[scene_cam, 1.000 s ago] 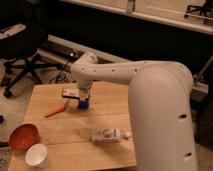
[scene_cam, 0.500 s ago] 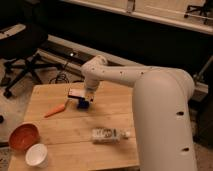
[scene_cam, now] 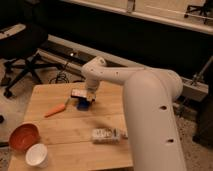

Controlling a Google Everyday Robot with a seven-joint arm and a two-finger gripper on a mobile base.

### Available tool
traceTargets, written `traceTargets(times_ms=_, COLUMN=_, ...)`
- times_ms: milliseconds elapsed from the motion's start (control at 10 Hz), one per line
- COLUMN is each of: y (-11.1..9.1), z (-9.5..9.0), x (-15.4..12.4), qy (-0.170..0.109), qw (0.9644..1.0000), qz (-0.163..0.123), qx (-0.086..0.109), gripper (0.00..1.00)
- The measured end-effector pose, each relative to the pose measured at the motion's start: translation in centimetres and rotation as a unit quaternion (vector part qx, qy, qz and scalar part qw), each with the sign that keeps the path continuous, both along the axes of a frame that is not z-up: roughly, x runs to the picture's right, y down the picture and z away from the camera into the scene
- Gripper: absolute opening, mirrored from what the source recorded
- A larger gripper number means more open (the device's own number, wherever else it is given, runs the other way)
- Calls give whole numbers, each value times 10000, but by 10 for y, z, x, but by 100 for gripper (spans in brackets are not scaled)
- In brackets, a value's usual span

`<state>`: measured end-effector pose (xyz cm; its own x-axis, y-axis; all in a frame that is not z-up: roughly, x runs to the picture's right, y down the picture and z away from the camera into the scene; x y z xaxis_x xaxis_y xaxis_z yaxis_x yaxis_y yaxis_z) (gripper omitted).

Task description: Place the eraser on the white sponge

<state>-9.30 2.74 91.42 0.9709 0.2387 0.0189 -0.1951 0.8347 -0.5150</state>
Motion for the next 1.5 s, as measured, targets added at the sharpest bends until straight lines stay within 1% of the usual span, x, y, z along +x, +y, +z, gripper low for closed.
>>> traceTargets(times_ms=100, y=6, z=7, x=2, qy=102, qw=9999, qz=-29, qx=-56, gripper=2)
traceTargets(times_ms=300, y=18, z=14, x=0, qy=171, qw=9997, qz=-74, qx=-186, gripper=18)
traceTargets(times_ms=400, y=23, z=16, x=-1, qy=174, qw=9995, qz=-57, qx=-266, gripper=30)
traceTargets(times_ms=500, y=24, z=17, x=-1, qy=179, qw=9994, qz=-48, qx=-302, gripper=38)
traceTargets(times_ms=700, y=27, z=20, x=-6, qy=195, qw=9991, qz=-84, qx=-368, gripper=58)
traceTargets(times_ms=800, y=28, z=21, x=-9, qy=224, qw=9989, qz=-116, qx=-398, gripper=70)
traceTargets(times_ms=900, y=29, z=22, x=-12, qy=236, qw=9988, qz=-128, qx=-412, gripper=77)
traceTargets(times_ms=1000, y=29, z=21, x=-16, qy=246, qw=9987, qz=-147, qx=-424, gripper=80)
traceTargets(times_ms=1100, y=28, z=19, x=-19, qy=247, qw=9987, qz=-176, qx=-415, gripper=80)
traceTargets(times_ms=1200, y=25, z=13, x=-22, qy=246, qw=9987, qz=-260, qx=-369, gripper=80)
traceTargets(times_ms=1300, y=21, z=4, x=-25, qy=233, qw=9986, qz=-364, qx=-297, gripper=80)
traceTargets(times_ms=1400, y=14, z=-14, x=-31, qy=202, qw=9982, qz=-538, qx=-150, gripper=80)
traceTargets(times_ms=1500, y=9, z=-26, x=-30, qy=212, qw=9976, qz=-651, qx=-66, gripper=80)
